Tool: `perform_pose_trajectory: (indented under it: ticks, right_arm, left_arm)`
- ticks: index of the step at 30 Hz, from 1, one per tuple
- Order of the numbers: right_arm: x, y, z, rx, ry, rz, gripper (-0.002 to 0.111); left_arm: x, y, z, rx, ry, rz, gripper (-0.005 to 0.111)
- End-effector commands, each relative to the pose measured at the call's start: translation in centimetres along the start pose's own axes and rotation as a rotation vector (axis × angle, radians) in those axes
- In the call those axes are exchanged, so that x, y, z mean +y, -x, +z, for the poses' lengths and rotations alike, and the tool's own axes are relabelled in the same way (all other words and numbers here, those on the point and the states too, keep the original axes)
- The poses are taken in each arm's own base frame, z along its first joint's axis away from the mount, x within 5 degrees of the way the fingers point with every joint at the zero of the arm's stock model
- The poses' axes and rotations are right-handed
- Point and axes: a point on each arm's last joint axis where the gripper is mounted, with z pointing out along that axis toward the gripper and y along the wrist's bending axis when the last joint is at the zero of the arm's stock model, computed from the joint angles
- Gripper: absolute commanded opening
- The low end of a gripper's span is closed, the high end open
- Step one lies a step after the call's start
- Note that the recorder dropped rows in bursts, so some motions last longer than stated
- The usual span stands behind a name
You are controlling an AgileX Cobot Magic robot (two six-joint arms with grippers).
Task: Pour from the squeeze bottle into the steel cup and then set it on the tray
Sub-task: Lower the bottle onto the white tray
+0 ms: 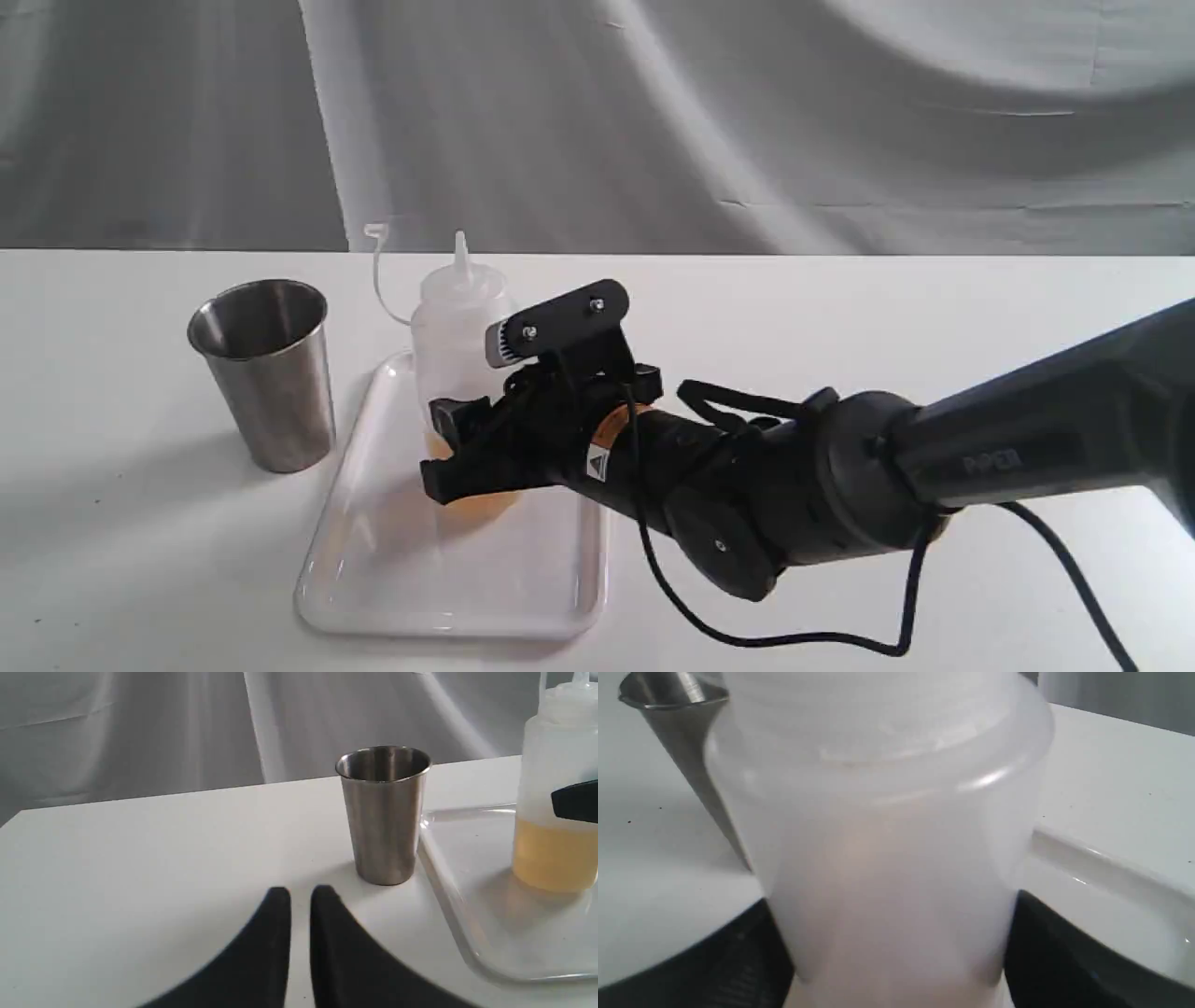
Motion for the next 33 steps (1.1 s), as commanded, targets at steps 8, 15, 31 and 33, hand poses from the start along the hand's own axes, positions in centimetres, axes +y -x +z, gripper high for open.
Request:
perform_pose_trajectory:
  ticks: [8,15,31,33]
  right_arm:
    - [-0.05,0.84,-0.22,-0.043,0.000,0.000,0.034]
    - [-0.04,0.40,-0.21,0.005,-0.006,-0.001,0.034]
    - [-0.04,0.40,-0.21,0.005,-0.006,-0.026,0.052]
    - [-0.04,0.40,-0.21,0.005,-0.006,-0.043,0.064]
  left_arm:
    - [-0.01,-0.06,0.00,-0.008,0.000,0.001,0.008]
    - [-0.01,-0.06,0.00,-0.008,0.000,0.001,0.008]
    - [-0.01,-0.06,0.00,-0.008,0.000,0.001,0.008]
    - [-0.01,-0.06,0.00,-0.008,0.000,0.001,0.008]
